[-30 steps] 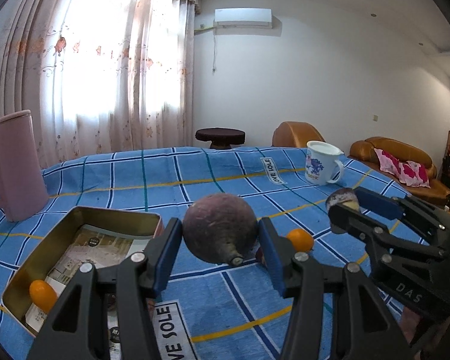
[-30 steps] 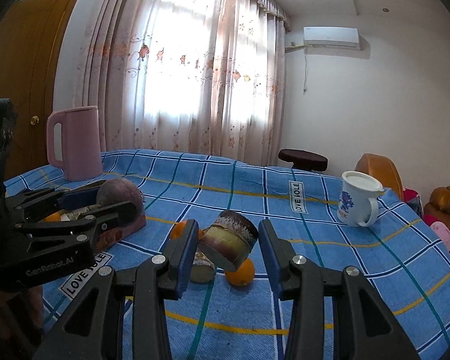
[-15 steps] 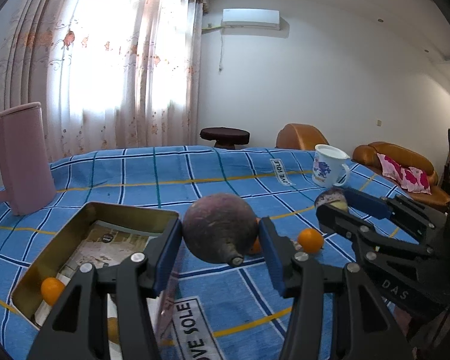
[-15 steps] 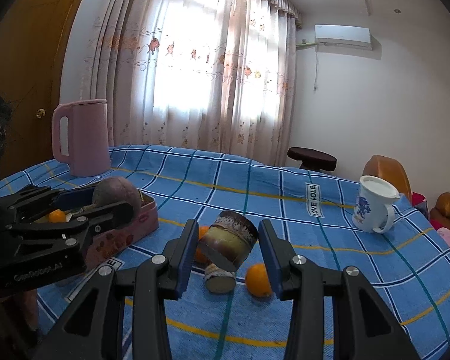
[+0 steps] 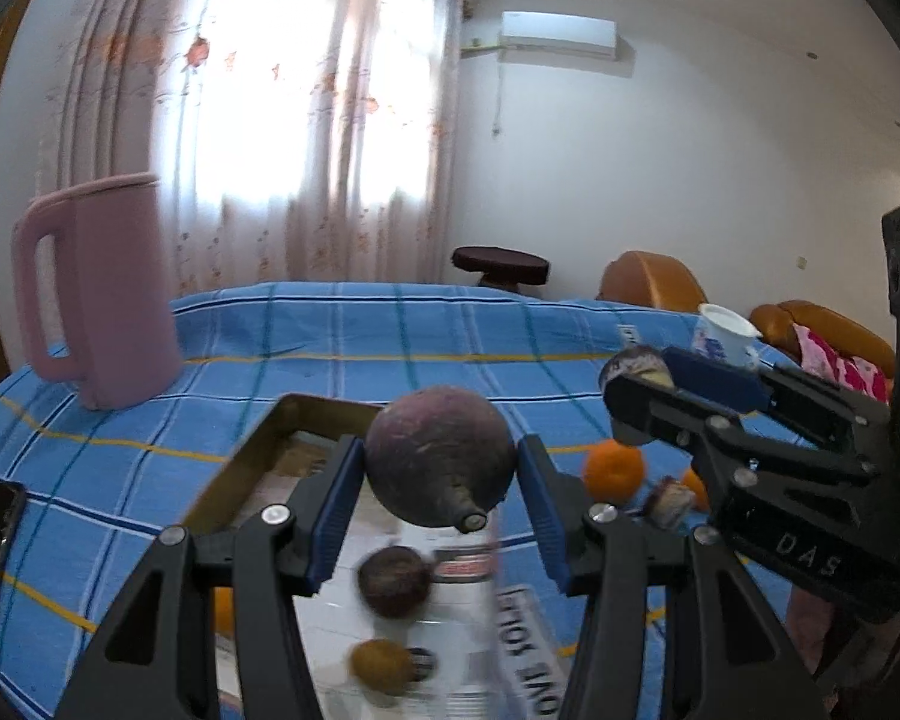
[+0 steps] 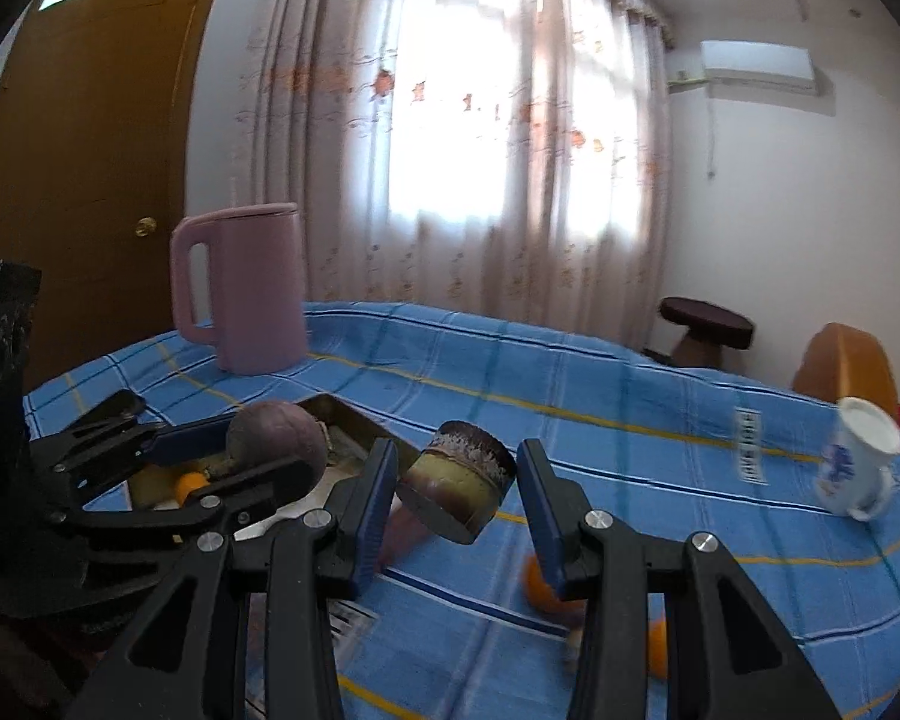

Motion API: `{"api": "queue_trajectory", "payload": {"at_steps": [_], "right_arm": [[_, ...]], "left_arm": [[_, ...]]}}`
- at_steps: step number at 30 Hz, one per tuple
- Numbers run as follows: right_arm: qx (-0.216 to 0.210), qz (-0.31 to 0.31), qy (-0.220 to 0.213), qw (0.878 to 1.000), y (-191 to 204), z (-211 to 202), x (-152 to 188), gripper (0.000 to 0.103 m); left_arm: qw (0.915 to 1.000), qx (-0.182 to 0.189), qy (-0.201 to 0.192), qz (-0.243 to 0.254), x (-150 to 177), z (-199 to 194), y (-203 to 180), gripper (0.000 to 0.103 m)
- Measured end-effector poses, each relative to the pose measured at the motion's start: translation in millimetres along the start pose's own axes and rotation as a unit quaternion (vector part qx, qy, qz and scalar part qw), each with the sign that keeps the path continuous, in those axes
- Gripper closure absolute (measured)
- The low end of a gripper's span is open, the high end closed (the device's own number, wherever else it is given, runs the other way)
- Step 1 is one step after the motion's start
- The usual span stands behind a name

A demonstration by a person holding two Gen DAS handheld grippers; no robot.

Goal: Organize fruits
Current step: 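Lower the beet into the tin box with the left gripper while the right releases the striped fruit inside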

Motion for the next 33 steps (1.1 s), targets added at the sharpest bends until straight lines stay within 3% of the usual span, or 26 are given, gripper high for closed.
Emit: {"api": "queue_trajectory", "payload": {"at_steps": [10,23,28,33], "right_arm": [[-0.052,-0.001,0.045,0.998,45,45,18,0.06],[-0.084,0.004,0.108,0.991,62,68,45,0.059],[-0.079,-0.005,0.093,0.993,62,55,41,0.047],[-0.058,0.001,0.064,0.996,35,27,28,0.047]], "left_arm": [[0.9984,-0.041,0.032,-0.022,4,12,58,0.049],[0.9952,-0.067,0.067,-0.023,21,23,81,0.048],[0.9965,-0.069,0.046,-0.006,12,16,70,0.037],[0.9985,-0.047,0.027,-0.005,1,6,47,0.032]]}}
Point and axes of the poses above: each gripper's, at about its wrist camera, not at the fingertips, and z roughly the way its jaws point, y to its left, x to its underside, the point moved 6 cm from there along z, roughly the way its jaws point, and after that the axes turned 14 degrees about -y, right-handed, at the moved point
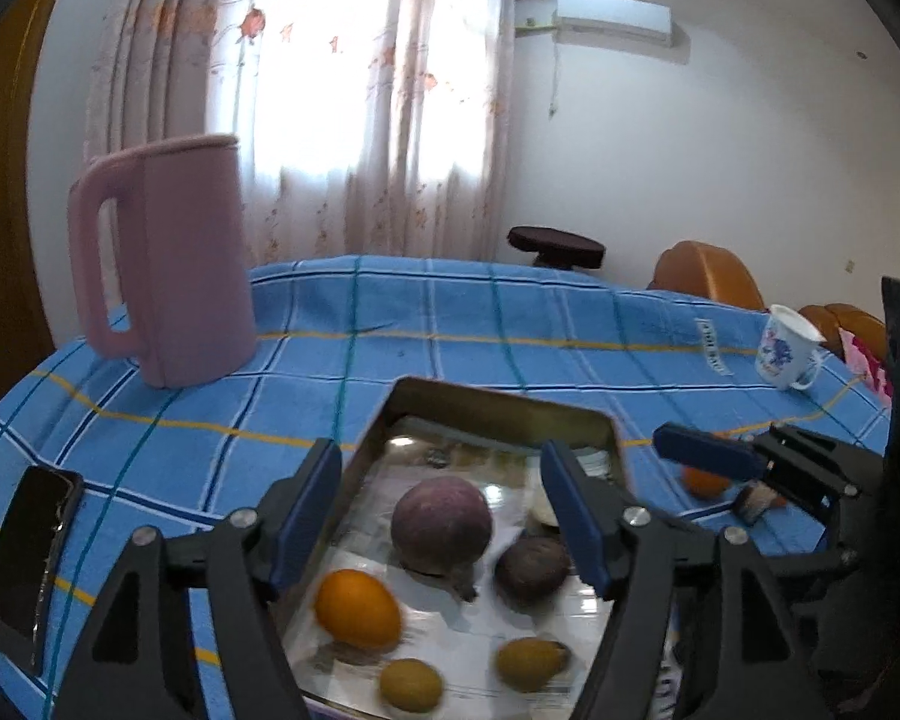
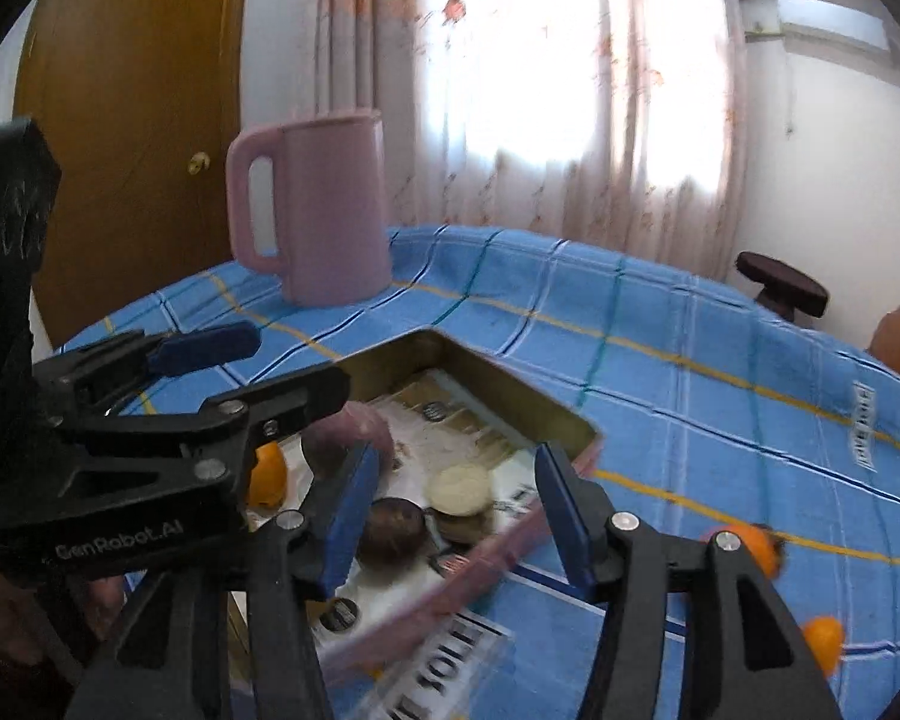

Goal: Organize fruits
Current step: 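Lower the beet into the tin box with the left gripper while the right releases the striped fruit inside, then withdraw both open grippers from the tin box toward the remaining fruits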

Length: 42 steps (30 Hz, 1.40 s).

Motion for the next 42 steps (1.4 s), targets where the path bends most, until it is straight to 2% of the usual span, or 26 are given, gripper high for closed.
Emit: {"api": "queue_trajectory", "payload": {"at_steps": [5,8,12,15,22,25,27,28,30,34,37,42], "right_arm": [[0.062,0.013,-0.013,0.998,-57,-46,2,0.046],[0.125,0.03,-0.009,0.992,-103,-69,9,0.046],[0.168,0.067,0.011,0.983,-149,-83,25,0.046],[0.175,0.083,0.037,0.98,-165,-79,38,0.046],[0.14,0.112,0.084,0.98,-167,-60,58,0.047],[0.126,0.116,0.109,0.979,-163,-55,67,0.051],[0.114,0.127,0.128,0.977,-164,-48,73,0.061],[0.111,0.134,0.125,0.977,-166,-50,74,0.066],[0.105,0.14,0.118,0.978,-165,-54,74,0.066],[0.139,0.139,0.084,0.977,-173,-69,67,0.067],[0.16,0.142,0.074,0.974,-181,-78,66,0.067],[0.163,0.159,0.073,0.971,-191,-82,67,0.067]], "left_arm": [[0.9995,0.028,-0.003,0.014,-4,-4,-32,0.027],[0.9986,0.048,0.001,0.022,-2,-2,-55,0.027],[0.9962,0.076,0.014,0.04,4,4,-95,0.027],[0.994,0.089,0.027,0.057,12,12,-120,0.027],[0.9907,0.103,0.047,0.076,26,24,-150,0.027],[0.9897,0.105,0.054,0.081,29,27,-155,0.027],[0.9891,0.107,0.058,0.082,31,28,-157,0.027],[0.9888,0.109,0.06,0.083,32,28,-159,0.027],[0.9882,0.111,0.061,0.086,33,27,-162,0.027],[0.986,0.119,0.066,0.096,37,28,-175,0.027],[0.9834,0.128,0.076,0.105,43,31,-188,0.027],[0.9814,0.13,0.093,0.106,46,41,-202,0.027]]}}
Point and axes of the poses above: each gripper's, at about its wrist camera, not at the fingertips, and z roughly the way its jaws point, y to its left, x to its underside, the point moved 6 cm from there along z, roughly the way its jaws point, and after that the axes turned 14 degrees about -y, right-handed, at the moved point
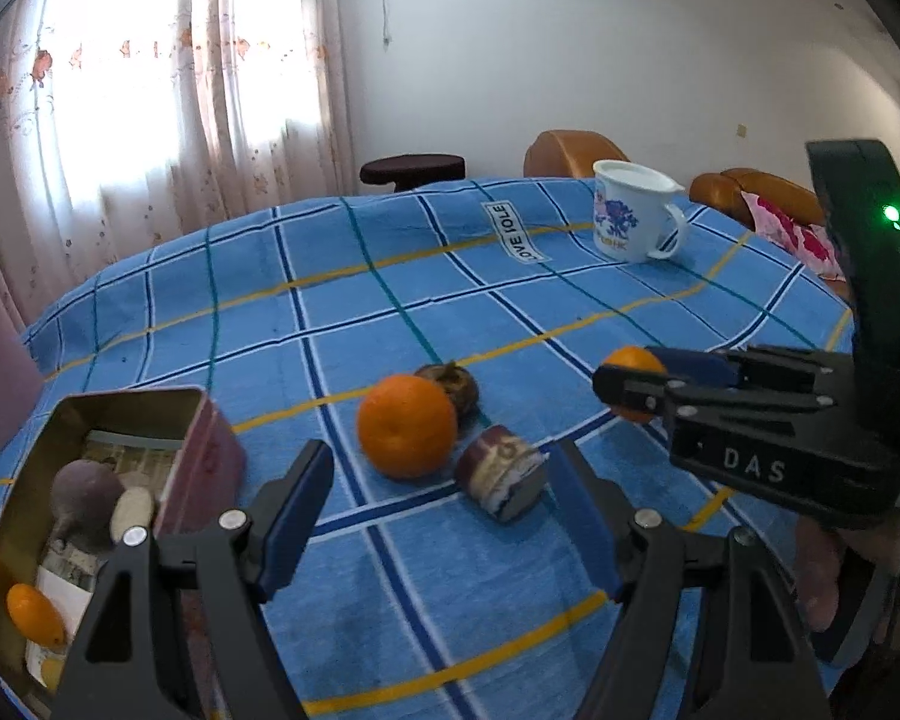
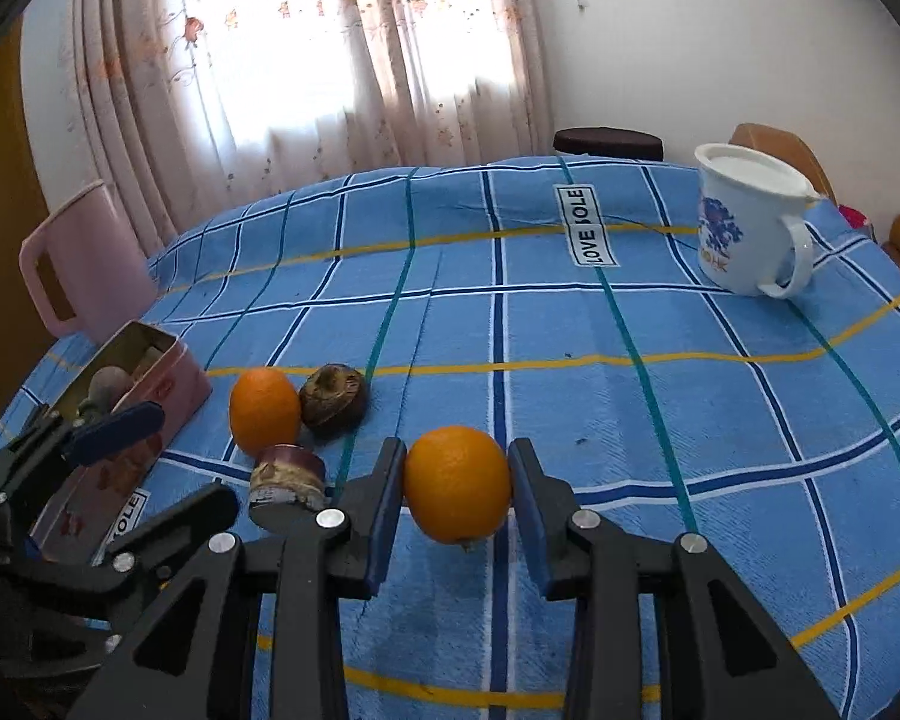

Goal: Organize fruits
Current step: 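Withdraw both open grippers from the tin box toward the remaining fruits, then grasp a striped cylindrical fruit with the left gripper while the right grasps an orange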

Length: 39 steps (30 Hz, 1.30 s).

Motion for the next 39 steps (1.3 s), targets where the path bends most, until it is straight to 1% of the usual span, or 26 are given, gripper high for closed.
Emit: {"api": "queue_trajectory", "payload": {"at_steps": [3,4,5,7,8,12,14,18,21,27,32,35,39], "right_arm": [[0.004,0.002,-0.004,1.0,-2,0,-1,0.066],[0.005,0.002,-0.005,1.0,-3,-1,-2,0.066],[0.006,0.002,-0.007,1.0,-3,-1,-2,0.066],[0.007,0.004,-0.012,1.0,-3,-3,-2,0.066],[0.008,0.004,-0.012,1.0,-4,-3,-2,0.066],[0.01,-0.002,-0.011,1.0,-2,-4,-2,0.066],[0.007,-0.002,-0.01,1.0,-1,-3,-2,0.066],[0.0,0.003,-0.013,1.0,-1,-4,-2,0.066],[-0.004,0.003,-0.02,1.0,-1,-6,-4,0.066],[-0.009,-0.006,-0.033,0.999,4,-12,-6,0.066],[-0.01,-0.007,-0.036,0.999,5,-12,-7,0.066],[-0.009,-0.006,-0.039,0.999,5,-13,-7,0.066],[-0.016,-0.006,-0.052,0.999,6,-18,-9,0.066]], "left_arm": [[0.9998,0.011,0.017,-0.008,2,9,-6,0.029],[0.9995,0.016,0.025,-0.011,4,13,-8,0.033],[0.9992,0.021,0.033,-0.011,6,15,-11,0.042],[0.9984,0.029,0.047,-0.012,9,20,-17,0.055],[0.9982,0.031,0.05,-0.011,9,21,-18,0.056],[0.9974,0.031,0.063,-0.016,12,27,-22,0.056],[0.9971,0.03,0.068,-0.014,14,28,-22,0.059],[0.9968,0.036,0.066,-0.025,13,26,-19,0.06],[0.9973,0.036,0.055,-0.033,11,21,-16,0.062],[0.9984,0.037,0.027,-0.033,6,11,-15,0.065],[0.9987,0.04,0.025,-0.021,5,10,-19,0.066],[0.9986,0.04,0.023,-0.024,5,9,-18,0.066],[0.9989,0.038,0.004,-0.025,2,2,-17,0.066]]}}
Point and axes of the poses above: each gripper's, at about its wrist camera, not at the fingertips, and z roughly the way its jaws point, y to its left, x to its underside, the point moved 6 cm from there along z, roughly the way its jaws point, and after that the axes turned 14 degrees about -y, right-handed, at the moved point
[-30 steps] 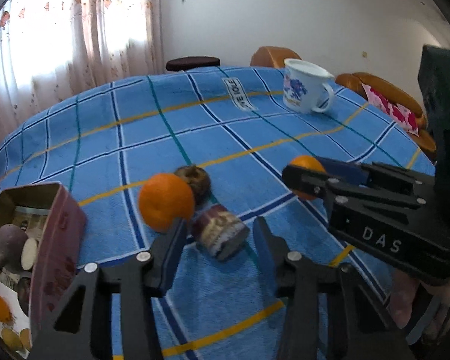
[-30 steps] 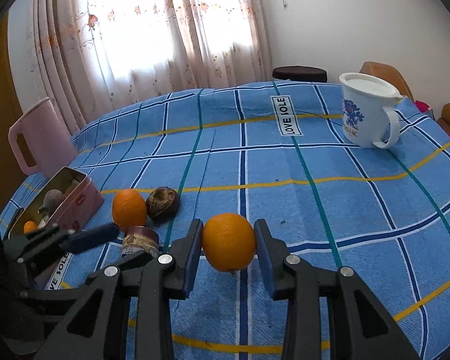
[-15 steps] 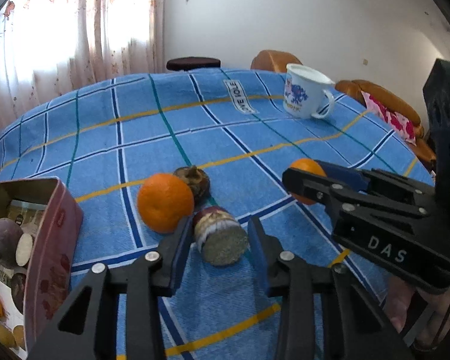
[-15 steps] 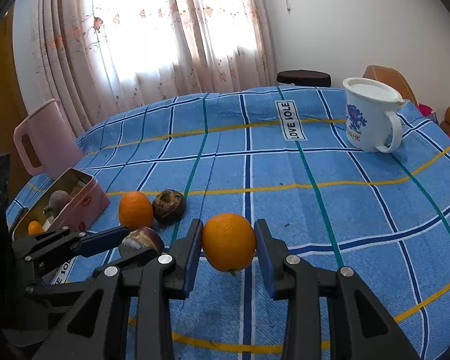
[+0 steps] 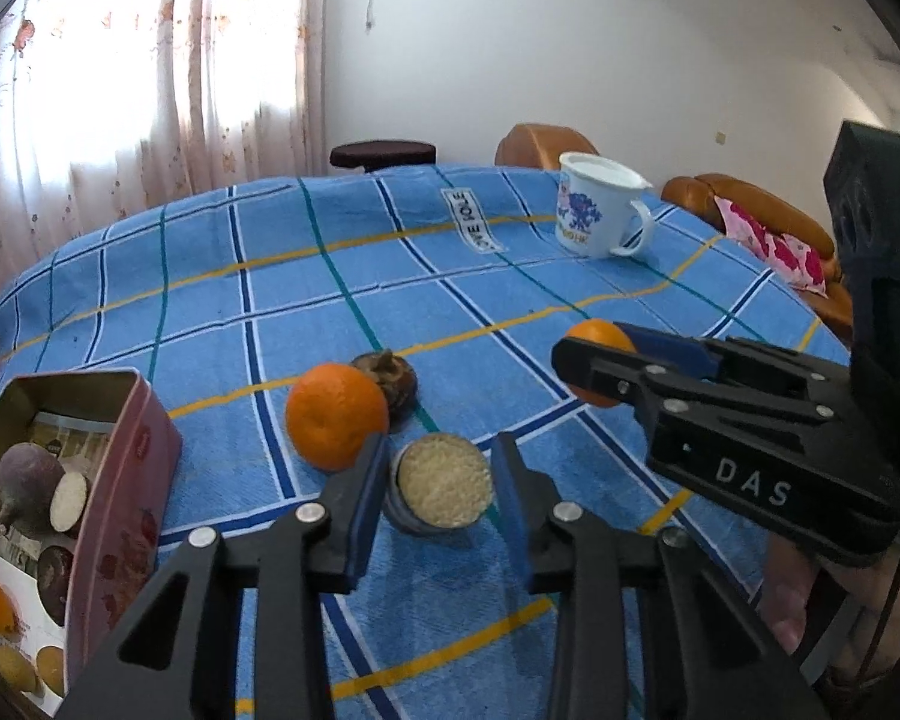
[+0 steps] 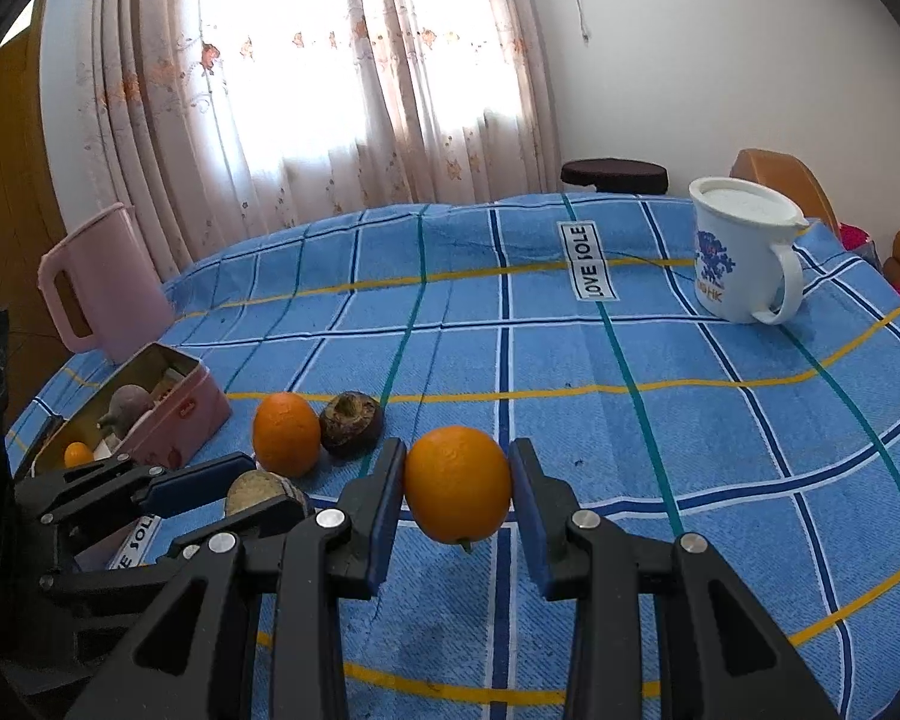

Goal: Organize fruits
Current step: 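Grasp a striped cylindrical fruit with the left gripper while the right grasps an orange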

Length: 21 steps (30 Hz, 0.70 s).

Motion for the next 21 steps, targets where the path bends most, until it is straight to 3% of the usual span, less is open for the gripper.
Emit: {"api": "queue_trajectory", "payload": {"at_steps": [21], "right_arm": [[-0.03,-0.032,-0.067,0.997,16,-24,-10,0.066]], "left_arm": [[0.997,-0.02,-0.074,0.016,-13,-23,-1,0.066]]}}
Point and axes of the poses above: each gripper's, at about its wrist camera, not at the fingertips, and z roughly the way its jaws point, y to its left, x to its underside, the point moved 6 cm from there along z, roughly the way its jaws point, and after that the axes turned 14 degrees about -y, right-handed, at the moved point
